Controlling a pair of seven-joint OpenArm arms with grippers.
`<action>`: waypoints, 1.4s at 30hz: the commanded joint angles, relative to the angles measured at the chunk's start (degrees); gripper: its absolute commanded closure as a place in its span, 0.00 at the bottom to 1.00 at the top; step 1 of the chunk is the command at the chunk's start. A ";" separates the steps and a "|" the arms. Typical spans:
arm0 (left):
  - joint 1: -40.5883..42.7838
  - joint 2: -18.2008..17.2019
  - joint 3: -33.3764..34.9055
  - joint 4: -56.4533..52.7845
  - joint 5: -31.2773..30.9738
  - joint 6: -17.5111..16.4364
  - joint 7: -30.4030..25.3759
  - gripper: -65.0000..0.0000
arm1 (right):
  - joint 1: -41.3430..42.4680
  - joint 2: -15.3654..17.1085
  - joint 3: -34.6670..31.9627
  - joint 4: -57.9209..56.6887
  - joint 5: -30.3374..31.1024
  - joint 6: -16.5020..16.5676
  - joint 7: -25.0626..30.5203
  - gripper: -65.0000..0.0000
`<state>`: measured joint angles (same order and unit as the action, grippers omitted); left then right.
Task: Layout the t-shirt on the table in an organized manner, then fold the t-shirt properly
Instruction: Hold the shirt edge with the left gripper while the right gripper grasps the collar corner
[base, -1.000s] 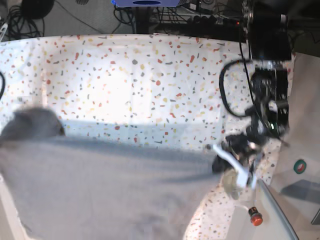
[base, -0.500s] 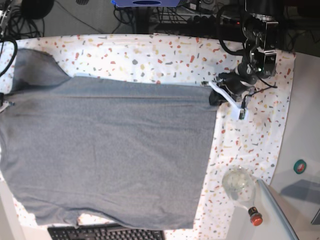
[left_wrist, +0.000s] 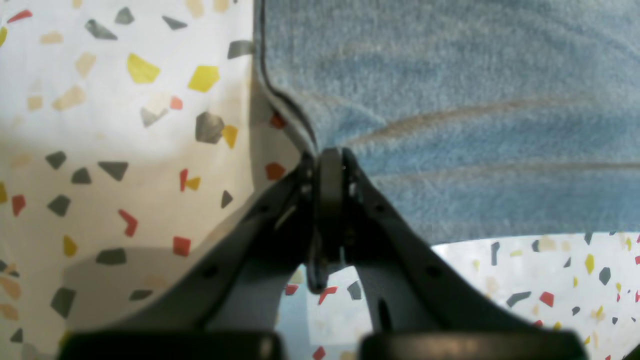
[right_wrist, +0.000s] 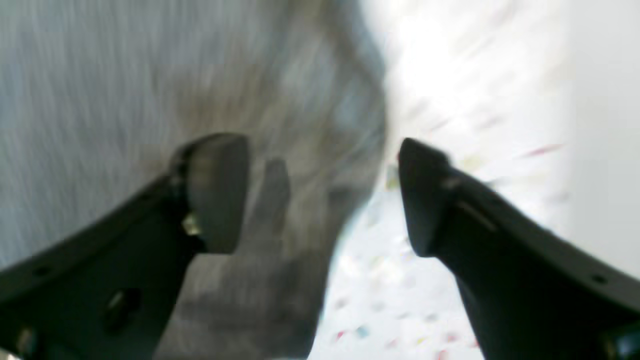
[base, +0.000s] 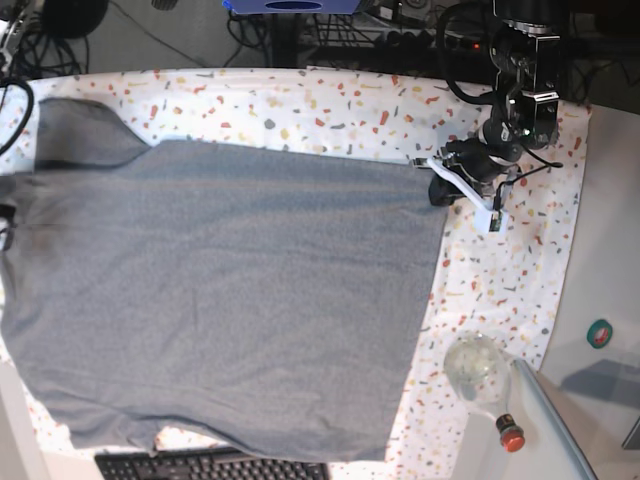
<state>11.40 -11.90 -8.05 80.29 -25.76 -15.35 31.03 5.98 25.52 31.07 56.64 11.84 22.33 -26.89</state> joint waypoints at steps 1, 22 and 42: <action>-0.72 -0.45 0.01 1.16 -0.57 -0.34 -1.00 1.00 | -0.22 1.69 2.38 2.65 0.16 -0.13 1.00 0.34; -0.37 -0.27 0.10 1.16 -0.92 -0.34 -0.92 1.00 | -18.07 -12.20 9.94 15.23 0.08 -0.04 -5.24 0.42; 2.36 -0.45 -0.52 2.83 -0.75 -0.34 -1.00 1.00 | -24.84 -14.84 1.33 19.97 0.34 -0.13 -7.61 1.00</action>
<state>13.98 -11.77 -8.25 82.02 -25.91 -15.38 31.03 -18.41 10.50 32.25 76.36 12.75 21.98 -33.08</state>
